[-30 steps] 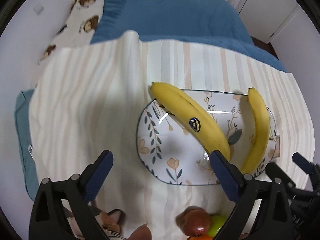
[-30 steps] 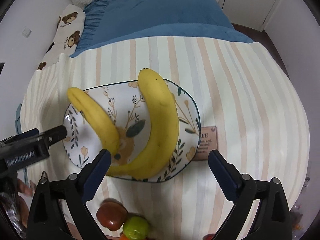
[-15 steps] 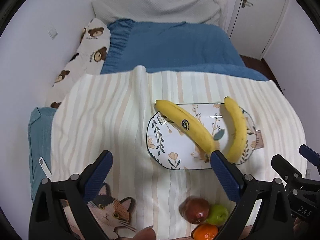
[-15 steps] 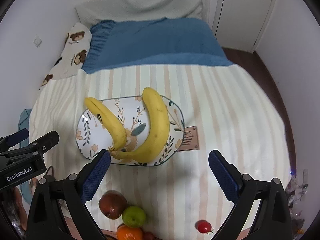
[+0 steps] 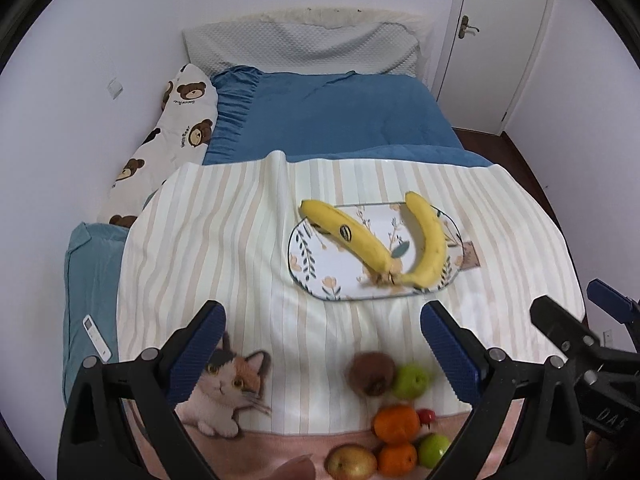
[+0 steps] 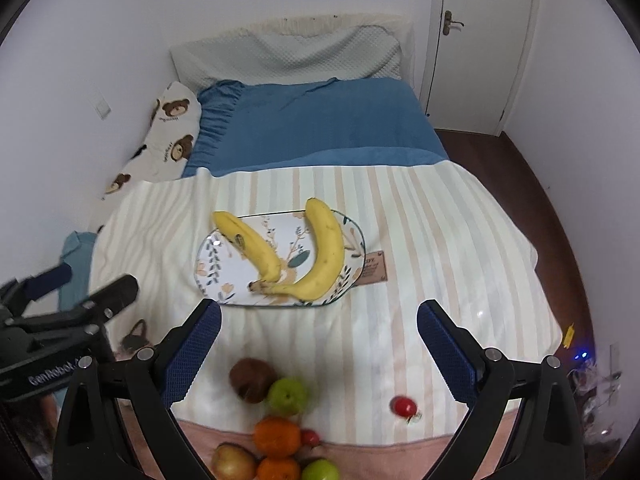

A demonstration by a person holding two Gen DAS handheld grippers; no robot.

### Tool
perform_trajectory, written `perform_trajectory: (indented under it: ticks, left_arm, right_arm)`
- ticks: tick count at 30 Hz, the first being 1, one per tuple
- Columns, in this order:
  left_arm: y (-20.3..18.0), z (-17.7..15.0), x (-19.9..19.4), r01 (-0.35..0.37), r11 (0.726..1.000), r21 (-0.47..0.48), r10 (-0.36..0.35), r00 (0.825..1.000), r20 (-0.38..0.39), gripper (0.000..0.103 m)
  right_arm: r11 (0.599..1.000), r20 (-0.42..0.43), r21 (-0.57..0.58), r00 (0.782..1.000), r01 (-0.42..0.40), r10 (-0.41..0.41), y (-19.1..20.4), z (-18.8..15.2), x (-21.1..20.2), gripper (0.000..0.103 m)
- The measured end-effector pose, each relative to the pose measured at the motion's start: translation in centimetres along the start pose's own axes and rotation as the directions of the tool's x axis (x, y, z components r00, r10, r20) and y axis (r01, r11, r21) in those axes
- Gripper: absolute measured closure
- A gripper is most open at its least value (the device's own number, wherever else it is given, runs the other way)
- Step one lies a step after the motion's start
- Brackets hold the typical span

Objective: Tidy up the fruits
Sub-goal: 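Grasp a cherry tomato with the left tool while the right tool grasps another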

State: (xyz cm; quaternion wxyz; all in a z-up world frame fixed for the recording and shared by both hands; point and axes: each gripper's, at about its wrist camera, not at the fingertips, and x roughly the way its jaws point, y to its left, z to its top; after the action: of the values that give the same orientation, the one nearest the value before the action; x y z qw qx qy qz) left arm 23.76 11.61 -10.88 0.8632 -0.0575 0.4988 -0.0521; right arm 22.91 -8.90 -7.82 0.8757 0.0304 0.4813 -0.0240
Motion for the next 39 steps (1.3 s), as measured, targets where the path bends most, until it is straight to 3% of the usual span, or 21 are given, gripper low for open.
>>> perform_trajectory:
  ticks: [3, 9, 11, 13, 16, 17, 18, 21, 23, 28, 35, 37, 39]
  left_arm:
    - [0.1, -1.6, -0.9, -0.001, 0.999, 0.033, 0.000, 1.000, 0.018, 0.003]
    - [-0.6, -6.2, 0.6, -0.040, 0.994, 0.097, 0.043, 0.999, -0.026, 0.003]
    - [-1.2, -8.1, 2.2, -0.058, 0.990, 0.126, 0.066, 0.996, -0.061, 0.003]
    - [-1.9, -9.7, 3.8, -0.045, 0.987, 0.153, 0.062, 0.992, -0.108, 0.003]
    - [-4.2, -12.4, 6.8, 0.011, 0.969, 0.248, 0.033, 0.984, -0.173, 0.008]
    - [-5.2, -13.2, 7.6, 0.029, 0.956, 0.293, 0.028, 0.982, -0.188, 0.018]
    - [-6.3, -13.9, 8.4, 0.048, 0.937, 0.346, 0.025, 0.979, -0.204, 0.026]
    - [-10.1, -16.2, 10.8, 0.136, 0.841, 0.524, 0.027, 0.956, -0.293, 0.031]
    - [-12.4, -17.5, 11.7, 0.146, 0.761, 0.633, 0.057, 0.956, -0.289, 0.032]
    - [-17.2, -19.7, 12.7, 0.157, 0.585, 0.795, 0.103, 0.959, -0.264, 0.032]
    - [-21.1, -21.8, 14.6, 0.204, 0.469, 0.859, 0.135, 0.945, -0.298, 0.032]
    - [-21.6, -22.4, 15.3, 0.243, 0.459, 0.854, 0.119, 0.937, -0.330, 0.039]
    - [-21.8, -22.5, 16.0, 0.265, 0.478, 0.837, 0.112, 0.927, -0.358, 0.057]
  right_arm:
    - [0.999, -0.015, 0.042, 0.999, -0.028, 0.029, -0.9, -1.3, -1.3, 0.003]
    - [0.996, -0.086, 0.094, 0.996, -0.013, 0.021, -3.7, -5.8, -0.9, 0.006]
    - [0.992, -0.145, 0.120, 0.989, -0.025, 0.042, -4.8, -8.1, 0.5, 0.033]
    - [0.989, -0.213, 0.147, 0.976, -0.009, 0.040, -6.0, -10.5, 2.2, 0.046]
    - [0.978, -0.268, 0.208, 0.962, 0.009, 0.049, -7.9, -13.5, 3.7, 0.047]
    - [0.975, -0.279, 0.220, 0.959, 0.015, 0.048, -8.4, -14.2, 4.0, 0.046]
    - [0.973, -0.289, 0.232, 0.956, 0.020, 0.049, -8.9, -14.8, 4.2, 0.046]
    - [0.969, -0.314, 0.243, 0.949, 0.038, 0.042, -10.8, -16.0, 4.6, 0.046]
    - [0.969, -0.316, 0.244, 0.948, 0.042, 0.038, -12.1, -16.4, 4.8, 0.046]
    - [0.965, -0.315, 0.260, 0.948, 0.040, 0.046, -15.1, -16.3, 5.8, 0.046]
    - [0.962, -0.313, 0.269, 0.948, 0.038, 0.051, -17.5, -15.6, 7.4, 0.046]
    - [0.962, -0.314, 0.269, 0.948, 0.038, 0.050, -17.8, -15.4, 7.9, 0.046]
    - [0.964, -0.314, 0.263, 0.948, 0.041, 0.045, -17.8, -15.2, 8.2, 0.046]
